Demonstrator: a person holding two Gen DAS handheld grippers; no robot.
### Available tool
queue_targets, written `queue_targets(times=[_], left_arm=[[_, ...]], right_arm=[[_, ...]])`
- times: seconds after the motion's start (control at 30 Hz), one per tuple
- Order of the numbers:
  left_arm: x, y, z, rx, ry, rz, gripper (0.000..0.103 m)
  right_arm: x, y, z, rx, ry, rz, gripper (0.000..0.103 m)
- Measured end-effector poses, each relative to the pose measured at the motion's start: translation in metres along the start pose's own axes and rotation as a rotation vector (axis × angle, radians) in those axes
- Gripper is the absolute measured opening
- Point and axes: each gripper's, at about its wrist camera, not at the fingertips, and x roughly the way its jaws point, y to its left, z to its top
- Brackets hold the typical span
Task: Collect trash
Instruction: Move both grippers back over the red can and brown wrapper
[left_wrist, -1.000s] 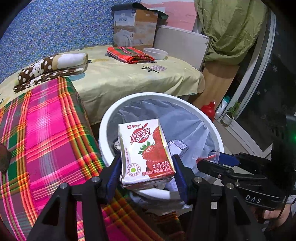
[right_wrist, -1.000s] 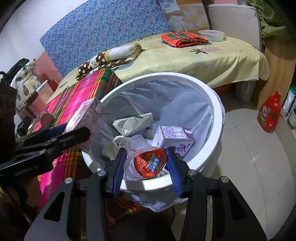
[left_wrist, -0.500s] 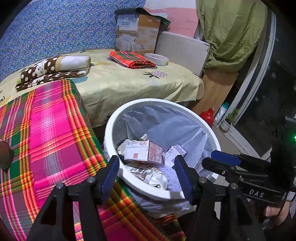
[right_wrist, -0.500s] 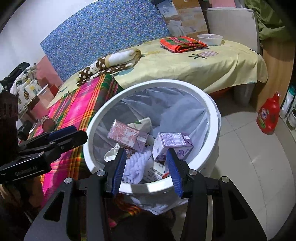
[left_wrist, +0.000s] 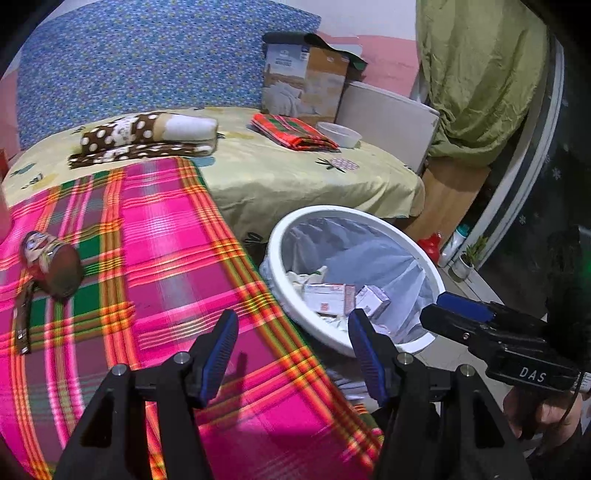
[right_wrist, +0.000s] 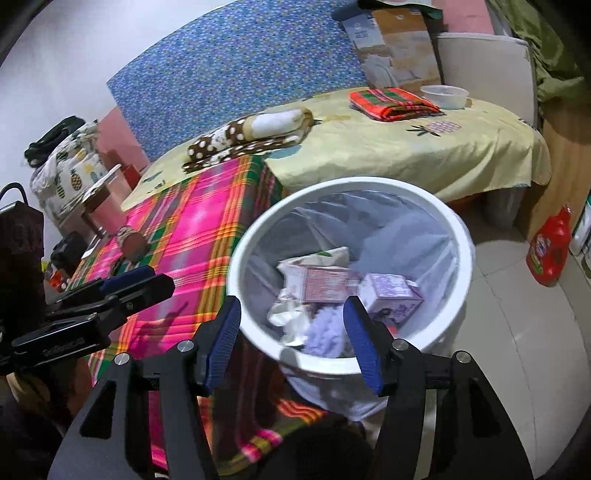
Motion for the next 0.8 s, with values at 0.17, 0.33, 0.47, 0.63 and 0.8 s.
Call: queue_targets(times=[0.17, 0.33, 0.47, 0.63, 0.8], left_arm=[[-0.017, 0.014, -0.007, -0.031, -0.02, 0.037, 0.064], [-0.032, 0.027, -0.011, -0.056, -0.042, 0.076, 0.064], [-0.042, 0.036, -0.016, -0.075, -0.055, 0.095, 0.064], [-0.055, 0.051, -0.024, -0.115, -0.072, 0.125, 0.064], [-0.064, 0.066, -0.032, -0.144, -0.082, 0.163, 0.064]], right_arm=[[0.001, 0.016, 0.0, -0.027, 0.002, 0.033, 0.059], [0.0, 0.035, -0.001, -0.059, 0.001, 0.074, 0.059], [0.003, 0.047, -0.001, -0.082, 0.004, 0.106, 0.059], [0.008, 0.062, -0.002, -0.103, 0.016, 0.135, 0.059], [0.015, 0.076, -0.005, -0.123, 0.034, 0.153, 0.059]])
